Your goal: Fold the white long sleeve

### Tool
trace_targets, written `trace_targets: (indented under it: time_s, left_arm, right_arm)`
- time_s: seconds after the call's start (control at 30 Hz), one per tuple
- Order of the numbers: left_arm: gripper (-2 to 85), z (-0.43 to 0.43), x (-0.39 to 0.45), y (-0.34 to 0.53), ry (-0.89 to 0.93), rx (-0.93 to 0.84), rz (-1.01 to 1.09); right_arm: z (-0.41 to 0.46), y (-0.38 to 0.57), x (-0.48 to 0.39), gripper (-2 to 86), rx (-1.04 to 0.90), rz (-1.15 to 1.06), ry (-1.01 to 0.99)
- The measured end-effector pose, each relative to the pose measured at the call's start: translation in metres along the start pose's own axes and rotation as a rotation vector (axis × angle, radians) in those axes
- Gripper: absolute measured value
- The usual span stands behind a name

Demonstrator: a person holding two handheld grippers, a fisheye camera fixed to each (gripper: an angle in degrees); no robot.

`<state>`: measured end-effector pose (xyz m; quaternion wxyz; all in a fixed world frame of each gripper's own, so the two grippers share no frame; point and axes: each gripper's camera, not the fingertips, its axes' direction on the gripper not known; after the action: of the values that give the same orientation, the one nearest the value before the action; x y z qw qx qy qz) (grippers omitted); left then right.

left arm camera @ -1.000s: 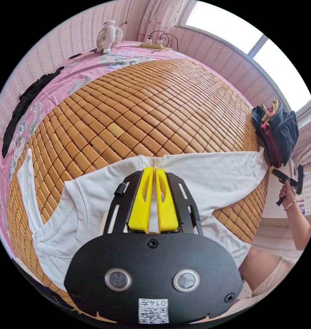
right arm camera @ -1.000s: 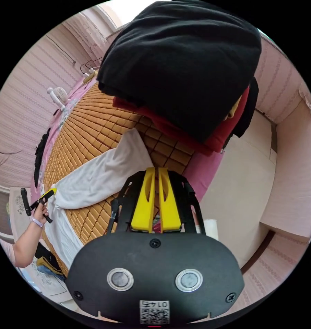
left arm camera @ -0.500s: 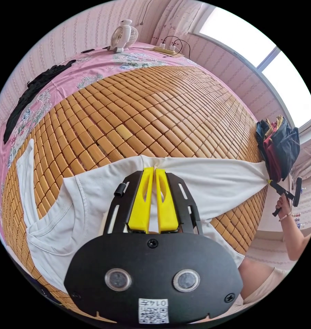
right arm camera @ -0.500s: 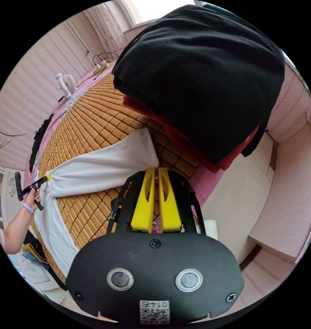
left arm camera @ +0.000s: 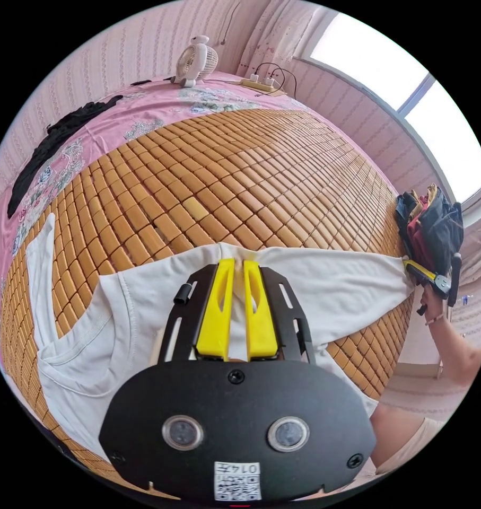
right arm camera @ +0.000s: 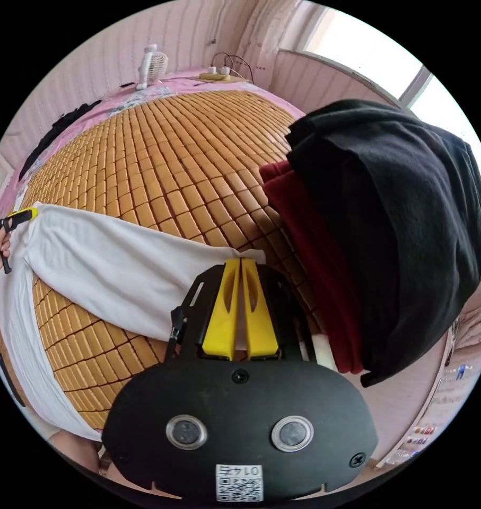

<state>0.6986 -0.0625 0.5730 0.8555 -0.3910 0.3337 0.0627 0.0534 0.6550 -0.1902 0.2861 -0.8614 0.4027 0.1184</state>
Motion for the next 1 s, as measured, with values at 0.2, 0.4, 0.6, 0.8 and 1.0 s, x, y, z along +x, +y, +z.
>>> trace_targets:
  time_s: [0.2,0.4,0.6,0.8,1.0]
  left_arm:
    - [-0.2,-0.011,-0.004,0.013,-0.015,0.03,-0.008]
    - [0.2,-0.023,-0.018,0.032,0.03,0.068,-0.051]
    - [6.0,-0.055,-0.031,0.062,0.115,0.127,-0.127]
    - [6.1,-0.14,-0.044,0.16,0.125,0.289,-0.185]
    - [5.7,-0.191,-0.052,0.291,0.065,0.155,-0.267]
  right_arm:
    - [-0.001,-0.014,0.008,-0.5,0.02,0.063,0.038]
    - [0.012,-0.032,0.017,-0.6,0.018,0.081,0.051]
    - [-0.017,-0.034,-0.003,-0.9,0.073,0.035,0.121]
    - [-0.053,0.009,-0.056,-0.9,-0.036,-0.074,0.045]
    - [-0.073,0.012,-0.165,-0.9,-0.185,-0.173,-0.356]
